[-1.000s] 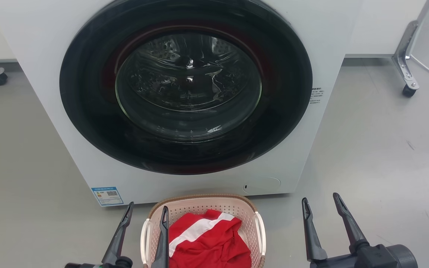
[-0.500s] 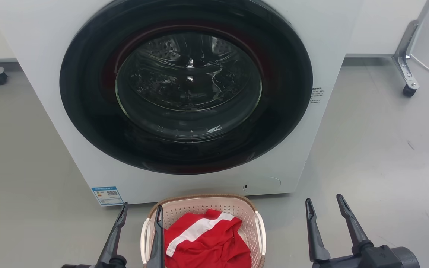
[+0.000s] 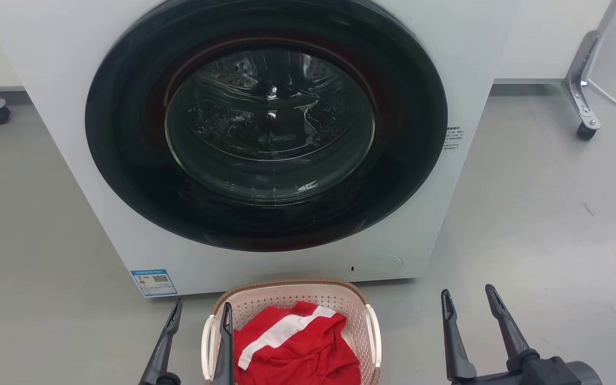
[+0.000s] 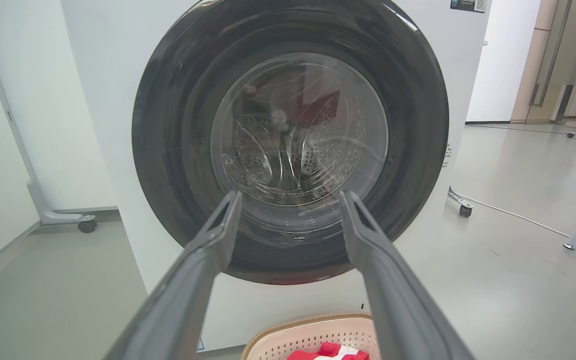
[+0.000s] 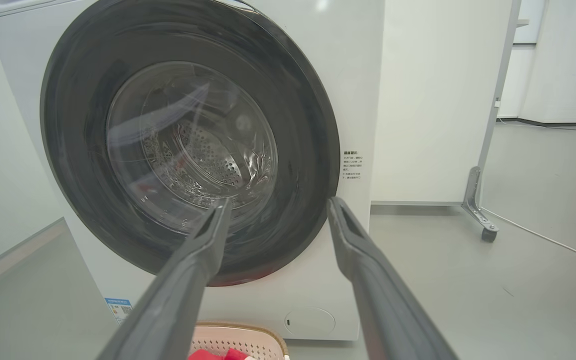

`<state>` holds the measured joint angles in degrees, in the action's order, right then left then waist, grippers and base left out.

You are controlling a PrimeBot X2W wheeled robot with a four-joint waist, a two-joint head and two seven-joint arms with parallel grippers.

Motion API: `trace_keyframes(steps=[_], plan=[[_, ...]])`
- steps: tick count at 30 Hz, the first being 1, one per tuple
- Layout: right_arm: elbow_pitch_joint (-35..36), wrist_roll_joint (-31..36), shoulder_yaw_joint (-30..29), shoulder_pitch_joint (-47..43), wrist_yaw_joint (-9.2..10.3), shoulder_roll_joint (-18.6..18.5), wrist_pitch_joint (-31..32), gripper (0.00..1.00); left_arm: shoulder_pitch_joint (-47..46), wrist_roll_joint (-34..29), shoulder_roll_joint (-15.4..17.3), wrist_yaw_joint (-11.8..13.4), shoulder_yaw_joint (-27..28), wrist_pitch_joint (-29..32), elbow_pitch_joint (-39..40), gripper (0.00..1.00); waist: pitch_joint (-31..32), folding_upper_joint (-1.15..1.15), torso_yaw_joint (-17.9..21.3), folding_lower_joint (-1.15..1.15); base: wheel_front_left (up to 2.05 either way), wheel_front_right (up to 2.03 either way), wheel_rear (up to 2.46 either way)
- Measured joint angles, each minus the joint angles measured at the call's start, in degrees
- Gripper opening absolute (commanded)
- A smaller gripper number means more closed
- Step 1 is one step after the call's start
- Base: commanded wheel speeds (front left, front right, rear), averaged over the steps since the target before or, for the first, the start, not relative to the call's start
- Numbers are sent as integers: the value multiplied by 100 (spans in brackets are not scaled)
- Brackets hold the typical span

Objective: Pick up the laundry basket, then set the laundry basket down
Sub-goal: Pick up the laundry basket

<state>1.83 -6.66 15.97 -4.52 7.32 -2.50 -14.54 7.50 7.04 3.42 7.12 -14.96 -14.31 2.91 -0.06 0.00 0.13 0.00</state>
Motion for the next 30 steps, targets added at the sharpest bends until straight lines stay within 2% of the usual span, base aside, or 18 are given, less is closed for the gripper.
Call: trace_keyframes(steps=[9,15,30], plan=[[113,-47,-116,-23,0,0,0,100,-48,43,-4,0,38,0,19,100,-301,0,-3,0,0,0,0],[27,-146,-254,500,0,-2,-1,100,-548,114,-15,0,120,-1,-78,100,-703,0,-7,1,0,0,0],[-1048,-431,-357,1778,0,-14,-15,100,-1847,647,-65,0,113,-1,-1339,100,-1921,1,-28,1,0,0,0]])
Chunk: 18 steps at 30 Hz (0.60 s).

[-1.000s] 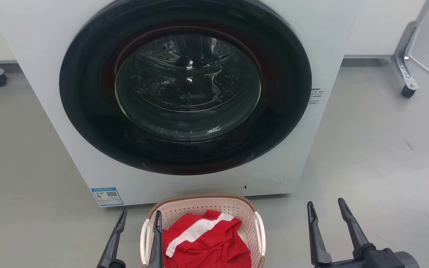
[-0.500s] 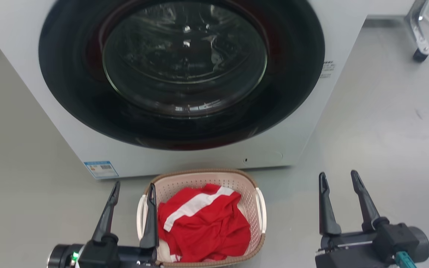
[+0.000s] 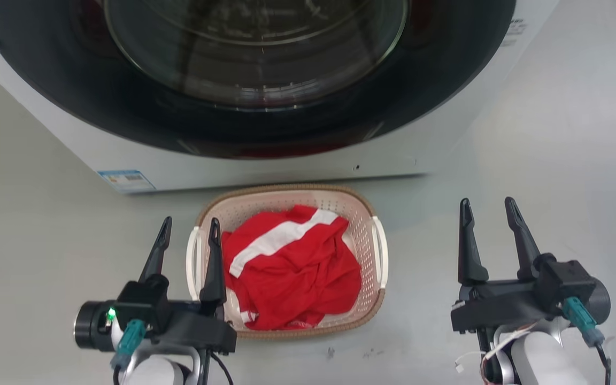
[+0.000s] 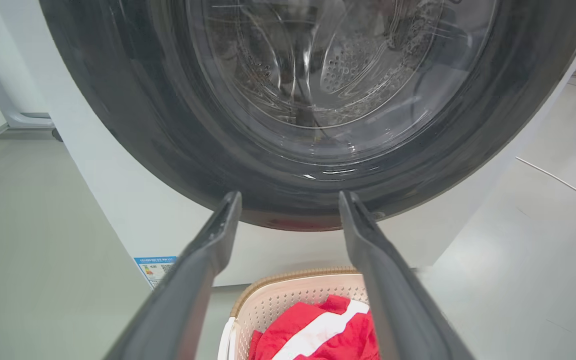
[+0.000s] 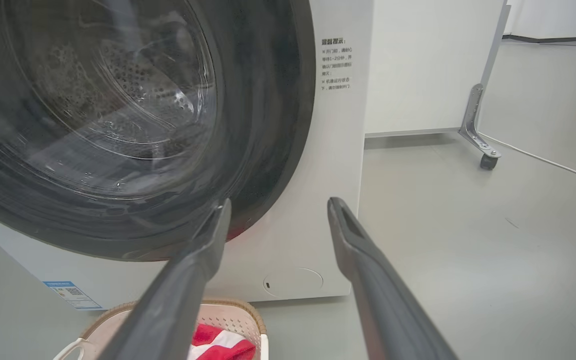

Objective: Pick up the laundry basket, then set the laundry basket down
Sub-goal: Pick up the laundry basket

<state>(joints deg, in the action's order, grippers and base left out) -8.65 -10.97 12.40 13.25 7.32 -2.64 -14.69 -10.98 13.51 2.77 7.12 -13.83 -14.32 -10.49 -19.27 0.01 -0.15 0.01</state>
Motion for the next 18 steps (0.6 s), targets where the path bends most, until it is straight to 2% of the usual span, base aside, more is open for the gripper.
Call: trace_keyframes(steps=[18], plan=[[-1534,-298,224,1525,-4,-40,-1,100,-1591,516,-51,0,-226,-1,-1600,100,-1545,0,-124,0,0,0,0]])
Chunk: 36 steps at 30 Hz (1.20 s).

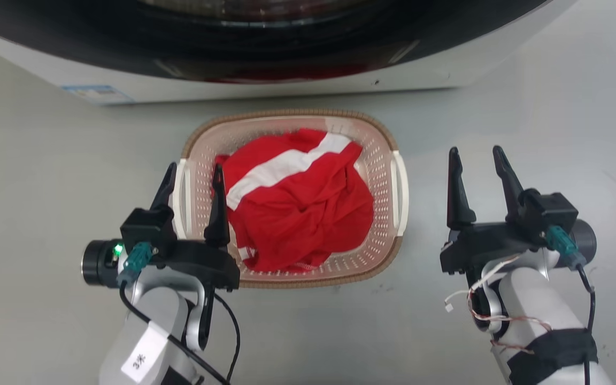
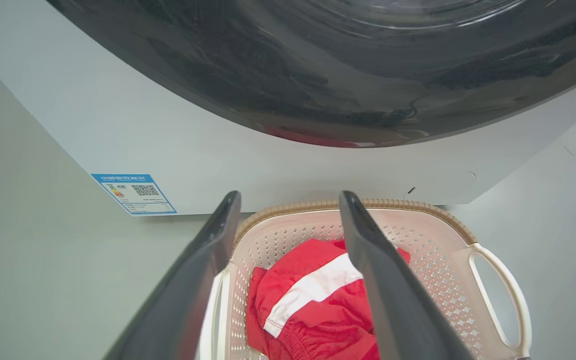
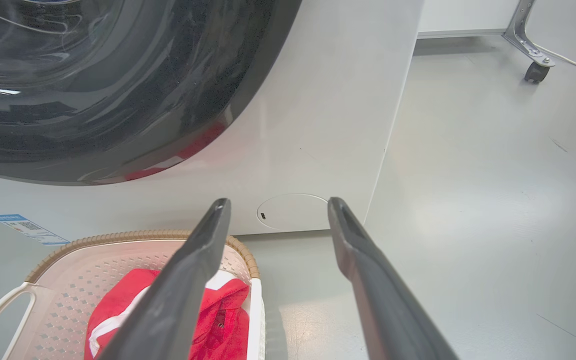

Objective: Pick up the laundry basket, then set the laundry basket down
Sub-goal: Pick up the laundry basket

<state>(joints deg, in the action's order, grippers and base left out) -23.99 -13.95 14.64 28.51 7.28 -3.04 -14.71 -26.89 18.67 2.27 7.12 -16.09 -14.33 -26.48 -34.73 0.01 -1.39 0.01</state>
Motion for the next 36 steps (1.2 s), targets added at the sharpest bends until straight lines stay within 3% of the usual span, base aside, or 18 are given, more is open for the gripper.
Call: trace_keyframes(steps=[19,36], plan=[[-684,-409,409,1044,0,-41,0,100,-1014,356,-21,0,-87,-15,-871,100,-1496,1,-160,0,0,0,0],[-1088,-759,958,1258,0,-65,0,100,-1256,338,-48,0,318,-40,-1619,100,-1811,0,-244,-1,0,0,0]])
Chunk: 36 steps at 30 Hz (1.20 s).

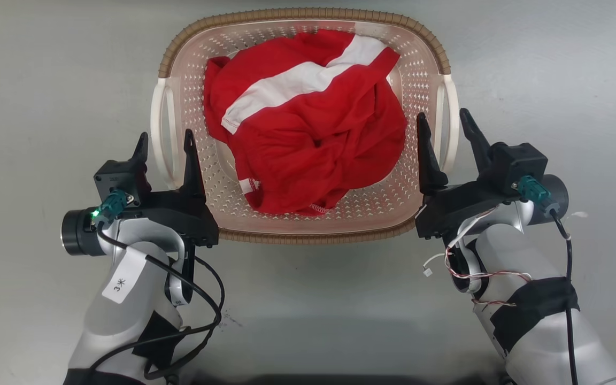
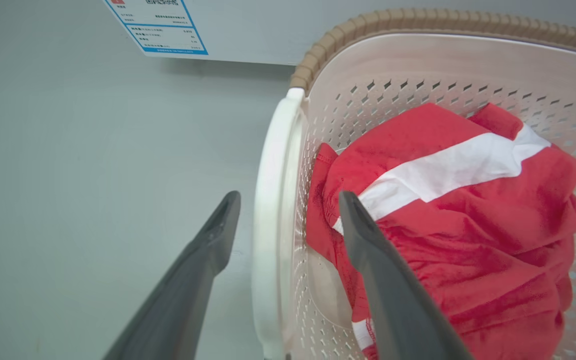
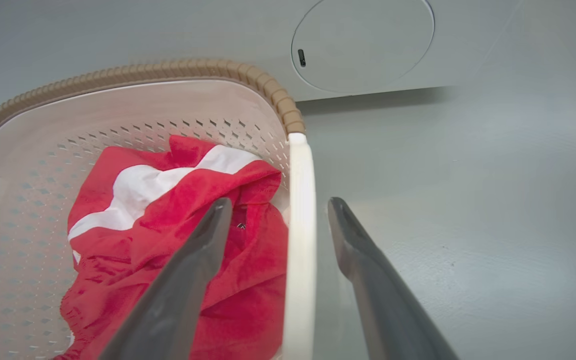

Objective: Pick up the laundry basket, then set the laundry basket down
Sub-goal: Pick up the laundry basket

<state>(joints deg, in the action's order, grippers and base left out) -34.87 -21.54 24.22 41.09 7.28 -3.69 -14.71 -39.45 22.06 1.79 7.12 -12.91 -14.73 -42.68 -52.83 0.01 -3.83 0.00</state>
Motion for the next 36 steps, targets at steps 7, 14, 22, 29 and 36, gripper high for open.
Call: trace_keyframes(steps=[7,14,22,29,36], plan=[[-101,-130,167,130,0,-1,0,100,-122,1,-1,0,-16,0,-261,100,-105,0,11,0,0,0,0],[-250,-404,357,144,2,-4,0,89,-321,127,-3,0,-236,0,-460,100,-138,-1,30,0,0,0,0],[-463,-587,450,202,29,-25,-5,31,-498,275,52,48,-420,-1,-765,0,-130,-1,58,0,0,0,0],[-689,-800,526,348,30,-62,-27,0,-574,443,115,44,-621,-10,-950,0,-114,-1,80,-1,0,0,0],[-946,-1013,620,411,30,-76,-23,0,-591,664,104,44,-878,-9,-1094,0,11,-1,92,-1,0,0,0]])
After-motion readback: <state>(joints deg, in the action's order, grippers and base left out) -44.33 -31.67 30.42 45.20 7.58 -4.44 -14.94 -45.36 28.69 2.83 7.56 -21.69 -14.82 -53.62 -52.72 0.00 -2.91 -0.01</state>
